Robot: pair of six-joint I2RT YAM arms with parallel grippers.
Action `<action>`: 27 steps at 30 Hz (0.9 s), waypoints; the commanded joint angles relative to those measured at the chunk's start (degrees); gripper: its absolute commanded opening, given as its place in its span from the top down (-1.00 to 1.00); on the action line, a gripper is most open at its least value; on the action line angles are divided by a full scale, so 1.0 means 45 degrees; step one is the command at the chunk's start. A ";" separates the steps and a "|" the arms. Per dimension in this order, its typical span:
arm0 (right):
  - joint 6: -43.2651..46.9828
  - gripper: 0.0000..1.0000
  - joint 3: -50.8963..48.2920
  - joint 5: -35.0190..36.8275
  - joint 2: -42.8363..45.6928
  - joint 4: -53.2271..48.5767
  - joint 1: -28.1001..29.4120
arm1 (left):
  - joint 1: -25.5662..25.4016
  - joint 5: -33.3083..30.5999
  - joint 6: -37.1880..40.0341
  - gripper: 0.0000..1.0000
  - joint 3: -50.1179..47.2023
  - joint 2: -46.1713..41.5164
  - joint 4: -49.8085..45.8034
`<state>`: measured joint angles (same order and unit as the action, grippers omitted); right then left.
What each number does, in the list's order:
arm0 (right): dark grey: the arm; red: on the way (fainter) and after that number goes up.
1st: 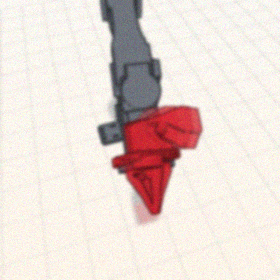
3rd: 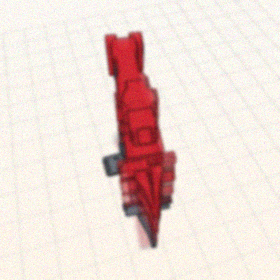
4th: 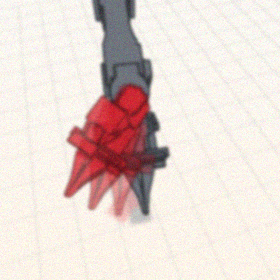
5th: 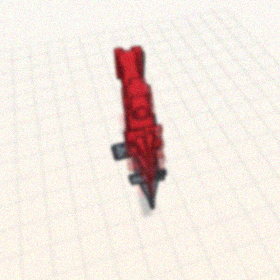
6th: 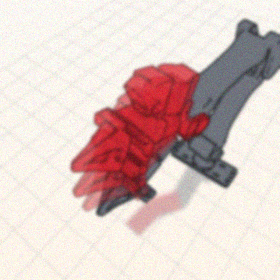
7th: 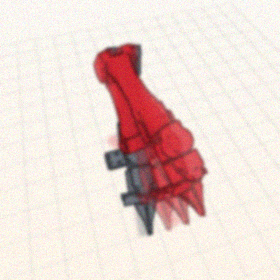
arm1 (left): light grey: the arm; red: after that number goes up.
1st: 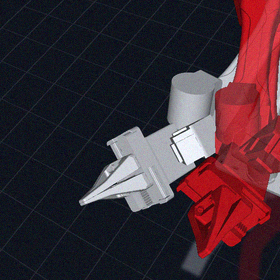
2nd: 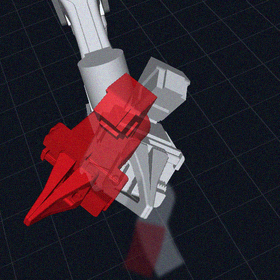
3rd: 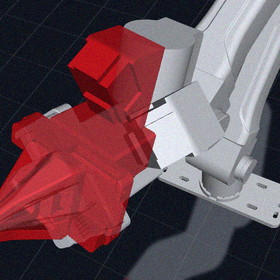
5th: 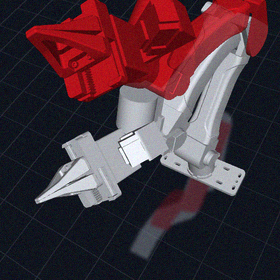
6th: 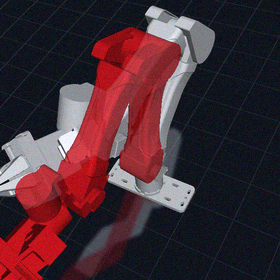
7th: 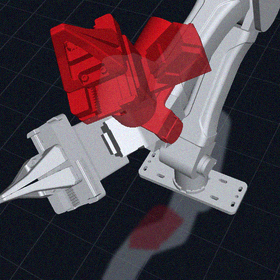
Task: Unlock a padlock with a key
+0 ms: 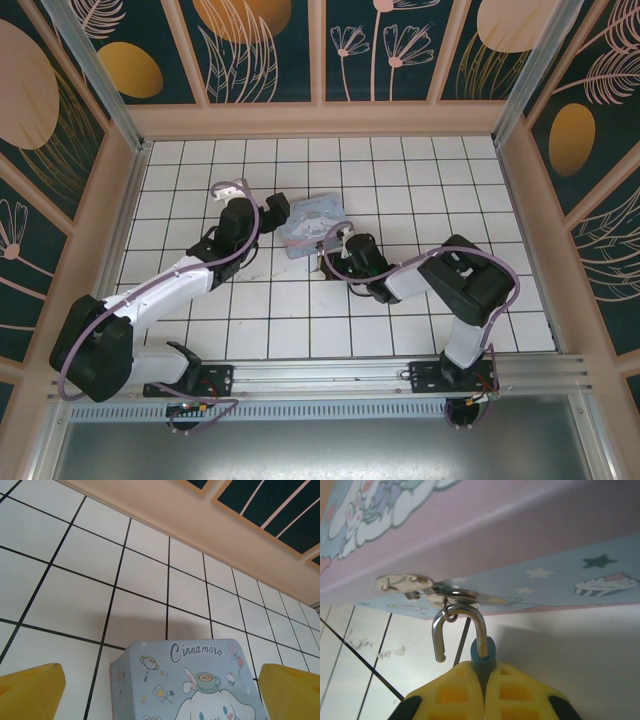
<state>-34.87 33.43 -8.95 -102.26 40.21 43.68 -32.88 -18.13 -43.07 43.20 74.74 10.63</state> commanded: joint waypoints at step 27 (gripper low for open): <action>-0.2254 1.00 -0.1452 0.1770 0.2114 -0.0851 0.0117 | -0.0206 0.1675 0.0917 -0.97 0.1915 0.3612 -0.2715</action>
<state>-43.18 27.81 -2.57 -94.32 35.70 43.88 -33.15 -11.33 -40.03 52.82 89.60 -0.62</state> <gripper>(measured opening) 0.064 0.985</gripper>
